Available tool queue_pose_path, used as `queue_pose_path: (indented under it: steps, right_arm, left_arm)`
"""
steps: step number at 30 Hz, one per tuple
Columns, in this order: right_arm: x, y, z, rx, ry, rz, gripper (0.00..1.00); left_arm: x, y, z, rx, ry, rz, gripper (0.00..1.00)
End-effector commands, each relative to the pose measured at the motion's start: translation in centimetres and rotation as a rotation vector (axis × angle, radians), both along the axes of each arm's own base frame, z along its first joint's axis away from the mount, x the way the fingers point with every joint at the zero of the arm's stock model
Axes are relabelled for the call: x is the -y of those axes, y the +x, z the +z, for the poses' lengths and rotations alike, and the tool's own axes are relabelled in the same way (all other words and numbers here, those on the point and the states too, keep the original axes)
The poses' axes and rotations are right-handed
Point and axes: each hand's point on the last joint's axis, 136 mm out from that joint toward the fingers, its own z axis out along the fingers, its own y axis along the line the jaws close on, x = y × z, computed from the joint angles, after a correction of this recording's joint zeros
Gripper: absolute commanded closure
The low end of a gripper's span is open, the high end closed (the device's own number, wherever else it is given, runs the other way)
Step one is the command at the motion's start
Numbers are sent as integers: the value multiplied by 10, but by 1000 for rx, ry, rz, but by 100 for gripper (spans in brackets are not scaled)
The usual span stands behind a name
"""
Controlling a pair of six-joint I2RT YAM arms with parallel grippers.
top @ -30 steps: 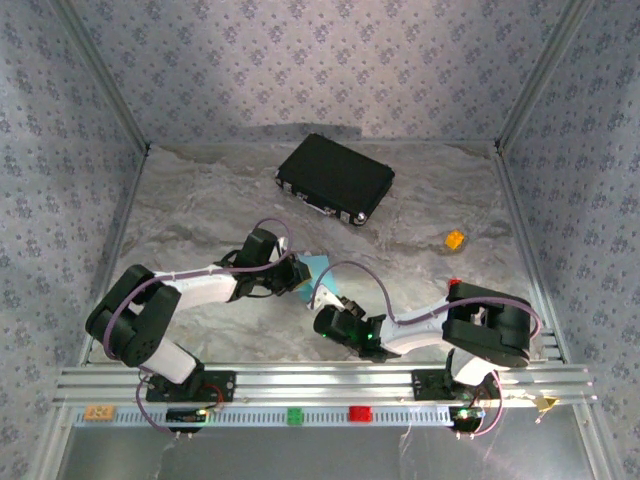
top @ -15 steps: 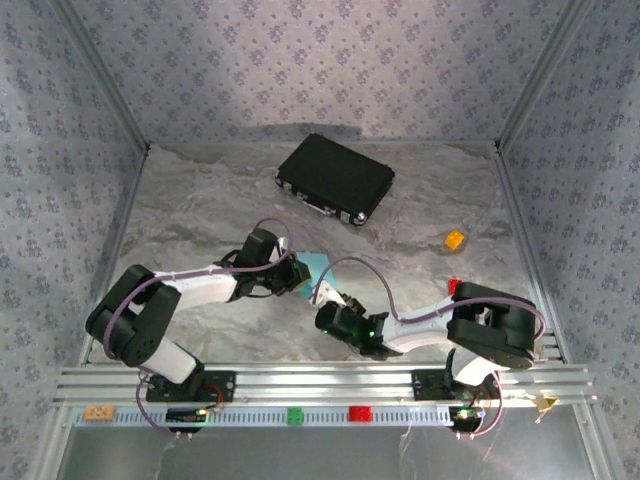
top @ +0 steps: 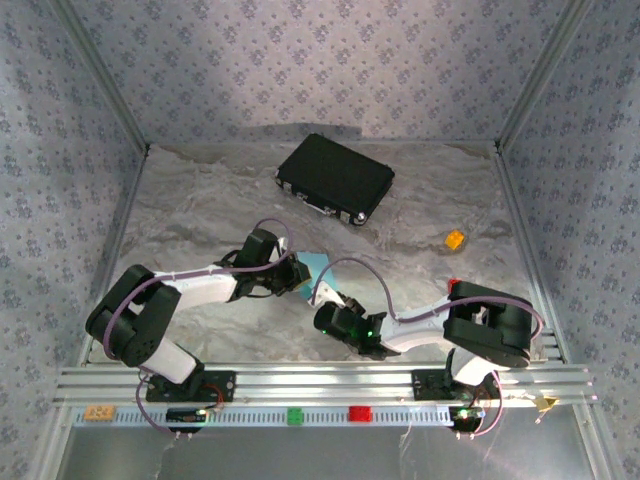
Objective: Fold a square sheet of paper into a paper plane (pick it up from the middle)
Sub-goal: Fourth fold the wing at the center of the table.
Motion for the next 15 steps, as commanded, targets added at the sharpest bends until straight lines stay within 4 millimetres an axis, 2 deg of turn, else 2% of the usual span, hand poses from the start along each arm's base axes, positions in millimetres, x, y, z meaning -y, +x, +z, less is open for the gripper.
queue_pose_path:
  steps: [1,15]
  right_arm:
    - [-2,2,-1,1,-24,-2,76]
    - [1,2,0,5,-32,-14,85]
  left_arm:
    - [5,1,9,22,-14,-26,88]
    - [5,2,11,24,-13,-25,93]
